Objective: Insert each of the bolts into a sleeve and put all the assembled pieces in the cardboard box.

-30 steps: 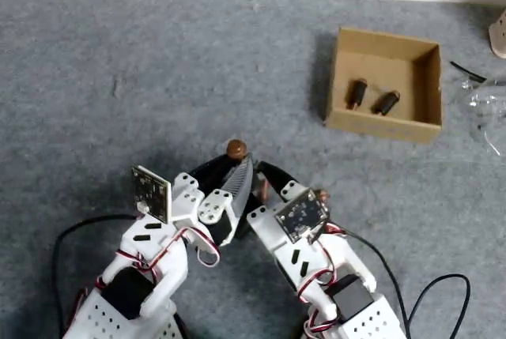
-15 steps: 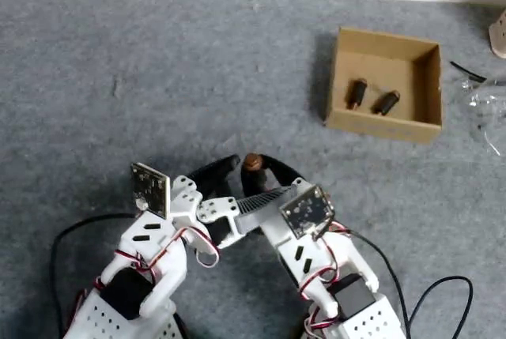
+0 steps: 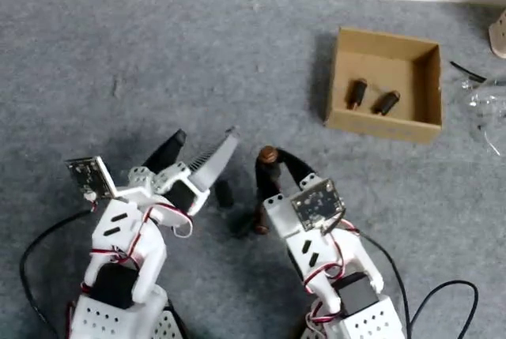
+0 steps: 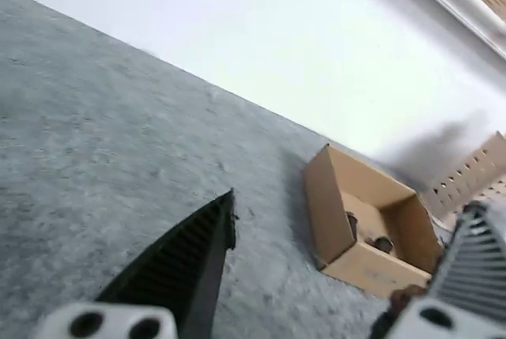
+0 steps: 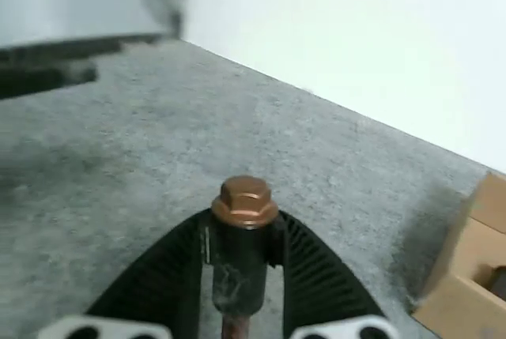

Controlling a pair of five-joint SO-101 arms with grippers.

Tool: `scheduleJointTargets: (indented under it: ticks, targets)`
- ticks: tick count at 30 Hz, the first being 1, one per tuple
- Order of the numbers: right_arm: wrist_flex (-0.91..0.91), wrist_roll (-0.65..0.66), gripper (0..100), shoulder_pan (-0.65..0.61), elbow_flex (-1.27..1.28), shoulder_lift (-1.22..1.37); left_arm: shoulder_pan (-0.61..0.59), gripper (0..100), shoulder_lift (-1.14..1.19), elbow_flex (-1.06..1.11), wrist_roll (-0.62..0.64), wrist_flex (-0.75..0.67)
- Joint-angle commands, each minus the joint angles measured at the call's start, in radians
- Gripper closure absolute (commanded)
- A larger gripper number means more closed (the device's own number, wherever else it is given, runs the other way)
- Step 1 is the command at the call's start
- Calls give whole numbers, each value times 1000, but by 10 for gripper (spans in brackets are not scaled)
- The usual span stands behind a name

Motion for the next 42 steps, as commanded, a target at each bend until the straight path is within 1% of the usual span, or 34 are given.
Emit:
scheduleJointTargets:
  ticks: [1, 6, 16, 19, 24, 27, 29, 33, 35, 38, 42]
  targets:
    - [-10, 3, 994, 51, 156, -19, -33, 614, -8, -1, 9, -26]
    - [-8, 2, 994, 133, 156, -18, -28, 614, -8, 44, -81, -26]
    - [67, 2, 994, 275, 156, -18, -31, 627, -8, 102, -89, -26]
    - [79, 2, 994, 321, 156, -18, -33, 700, -8, 102, -89, -25]
    - [131, 2, 994, 364, 156, -19, -33, 889, -8, 116, -97, -26]
    - [134, 2, 994, 380, 156, -19, -33, 993, -8, 117, -184, -26]
    - [153, 2, 994, 378, 156, -19, -33, 985, -8, 117, -230, -23]
    - [160, 2, 994, 378, 156, -19, -33, 993, -8, 117, -284, -21]
    - [162, 2, 994, 380, 156, -19, -48, 993, -7, 116, -364, 6]
    - [162, 2, 994, 380, 156, -19, -71, 993, -7, 81, -511, 100]
    - [162, 2, 994, 390, 156, -19, -67, 993, -7, 35, -684, 209]
